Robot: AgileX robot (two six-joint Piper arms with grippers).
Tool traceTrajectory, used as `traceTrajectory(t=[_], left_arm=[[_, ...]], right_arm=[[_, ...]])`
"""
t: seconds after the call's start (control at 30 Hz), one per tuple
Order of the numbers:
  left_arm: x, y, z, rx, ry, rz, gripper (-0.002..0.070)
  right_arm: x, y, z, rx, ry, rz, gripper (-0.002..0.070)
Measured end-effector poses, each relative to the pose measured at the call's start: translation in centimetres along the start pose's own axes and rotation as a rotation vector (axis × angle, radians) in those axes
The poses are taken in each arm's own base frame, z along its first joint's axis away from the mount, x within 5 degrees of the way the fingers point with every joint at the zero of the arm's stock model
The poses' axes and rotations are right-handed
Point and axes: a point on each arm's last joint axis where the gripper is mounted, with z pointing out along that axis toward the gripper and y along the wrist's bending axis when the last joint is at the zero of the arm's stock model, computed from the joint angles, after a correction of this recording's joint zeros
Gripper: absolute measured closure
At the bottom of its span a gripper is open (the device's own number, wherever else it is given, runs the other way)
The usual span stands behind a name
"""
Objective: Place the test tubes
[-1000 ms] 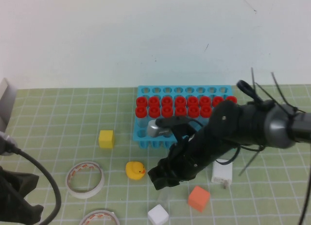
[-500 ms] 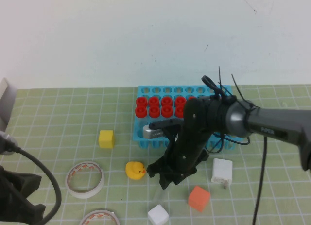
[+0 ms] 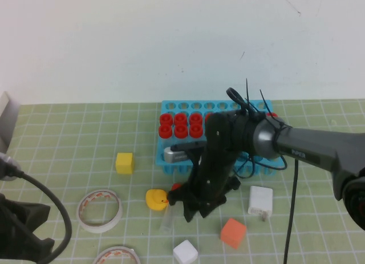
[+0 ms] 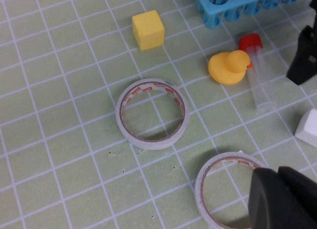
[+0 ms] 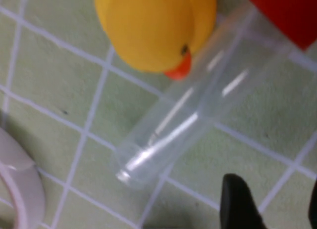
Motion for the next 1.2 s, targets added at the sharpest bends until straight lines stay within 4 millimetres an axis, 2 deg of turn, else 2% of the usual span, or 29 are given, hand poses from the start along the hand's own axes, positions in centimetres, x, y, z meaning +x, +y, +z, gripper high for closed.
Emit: traceTrajectory(t=[0.13, 0.3, 0.5, 0.73, 0.9, 1.17, 1.2], left_arm=[[0.0, 0.0, 0.0, 0.000, 0.000, -0.001, 0.0676], [0.0, 0.0, 0.0, 0.003, -0.002, -0.005, 0.0676], [0.0, 0.0, 0.0, 0.005, -0.003, -0.004, 0.0676], [0.0, -0.1, 0.0, 0.006, -0.002, -0.002, 0.0676], [0.0, -0.1, 0.0, 0.008, 0.000, -0.003, 0.0676], [-0.1, -0.2, 0.0, 0.020, -0.007, -0.022, 0.0676], [-0.1, -0.2, 0.0, 0.019, -0.009, -0.022, 0.0676]], right_arm=[[-0.7, 1.0, -0.6, -0.008, -0.052, -0.021, 0.0322], [-0.9, 2.8, -0.3, -0.030, -0.103, -0.029, 0.0232], [-0.6, 2.9, 1.9, -0.020, -0.085, 0.055, 0.0213], [-0.7, 2.9, 2.1, -0.019, -0.087, 0.080, 0.0214], [-0.4, 2.6, 2.0, 0.017, -0.049, 0.055, 0.0263], [0.1, 1.9, 2.0, 0.092, 0.006, -0.035, 0.0437], [0.1, 1.9, 2.0, 0.095, 0.011, -0.049, 0.0438]])
